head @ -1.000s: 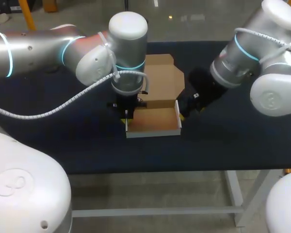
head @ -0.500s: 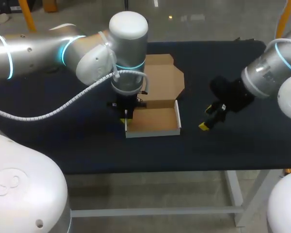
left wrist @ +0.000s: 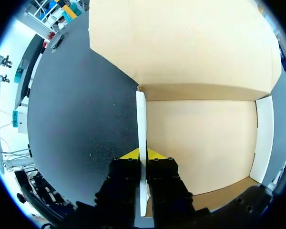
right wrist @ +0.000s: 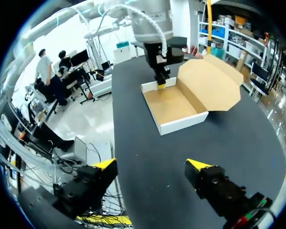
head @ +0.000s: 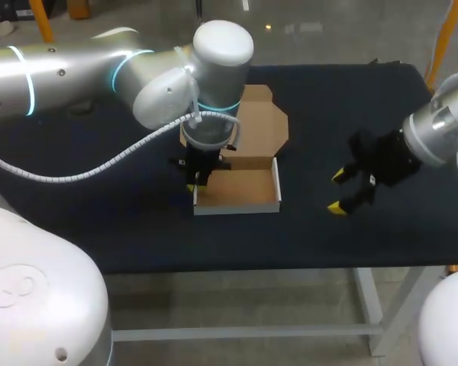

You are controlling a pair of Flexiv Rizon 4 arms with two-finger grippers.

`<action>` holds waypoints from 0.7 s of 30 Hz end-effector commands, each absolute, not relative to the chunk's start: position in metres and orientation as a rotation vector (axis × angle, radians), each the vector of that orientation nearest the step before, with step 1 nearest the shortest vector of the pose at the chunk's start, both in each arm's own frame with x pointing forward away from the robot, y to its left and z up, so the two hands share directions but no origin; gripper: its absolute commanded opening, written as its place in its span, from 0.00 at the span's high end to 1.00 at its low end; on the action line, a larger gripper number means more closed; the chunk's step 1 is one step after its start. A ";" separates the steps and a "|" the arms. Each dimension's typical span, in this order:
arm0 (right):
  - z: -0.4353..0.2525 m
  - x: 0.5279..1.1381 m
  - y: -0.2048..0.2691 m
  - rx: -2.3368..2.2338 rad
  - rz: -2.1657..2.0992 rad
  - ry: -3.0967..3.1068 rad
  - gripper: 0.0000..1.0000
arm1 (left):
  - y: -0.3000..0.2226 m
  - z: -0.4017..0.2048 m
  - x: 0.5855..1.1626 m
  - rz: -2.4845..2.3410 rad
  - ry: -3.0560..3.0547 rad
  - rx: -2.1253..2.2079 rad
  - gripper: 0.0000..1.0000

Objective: Assemble the packaging by folding the flat box into shape, placing the metal phone stand inside, and closing the box properly

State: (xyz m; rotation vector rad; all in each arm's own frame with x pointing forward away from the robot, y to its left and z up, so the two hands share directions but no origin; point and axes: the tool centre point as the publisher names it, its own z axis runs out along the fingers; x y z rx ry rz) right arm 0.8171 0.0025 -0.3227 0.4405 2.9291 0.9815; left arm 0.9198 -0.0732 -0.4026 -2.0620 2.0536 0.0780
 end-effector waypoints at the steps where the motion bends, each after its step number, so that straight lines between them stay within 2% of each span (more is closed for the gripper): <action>1: -0.322 0.807 -0.002 0.432 0.993 2.908 0.00 | -0.078 -0.404 0.922 0.167 2.002 -2.017 1.00; 12: -0.323 0.806 -0.003 0.423 0.997 2.907 0.00 | -0.071 -0.409 0.926 0.296 1.873 -1.941 1.00; 21: -0.323 0.808 -0.002 0.430 0.993 2.912 0.00 | -0.066 -0.405 0.923 0.164 1.917 -2.044 1.00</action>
